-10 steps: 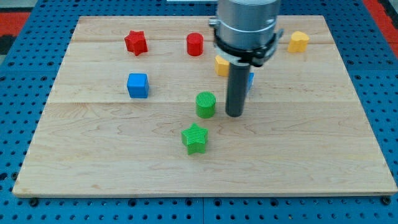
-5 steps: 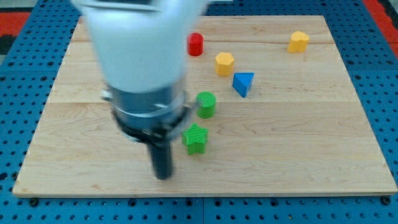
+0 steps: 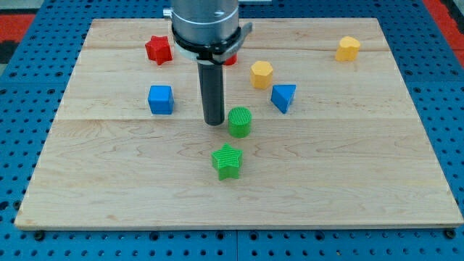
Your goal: Push the green circle right and down
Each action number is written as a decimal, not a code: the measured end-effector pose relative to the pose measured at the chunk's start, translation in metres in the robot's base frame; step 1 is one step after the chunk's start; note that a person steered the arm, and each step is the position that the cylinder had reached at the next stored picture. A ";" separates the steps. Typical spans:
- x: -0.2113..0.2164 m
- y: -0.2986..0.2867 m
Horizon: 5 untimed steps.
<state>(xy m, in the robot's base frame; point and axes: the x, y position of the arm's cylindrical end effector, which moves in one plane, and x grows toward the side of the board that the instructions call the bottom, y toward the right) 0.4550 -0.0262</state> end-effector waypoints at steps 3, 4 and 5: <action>-0.012 0.014; -0.031 0.020; -0.022 0.048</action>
<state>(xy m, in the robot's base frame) 0.4330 0.0215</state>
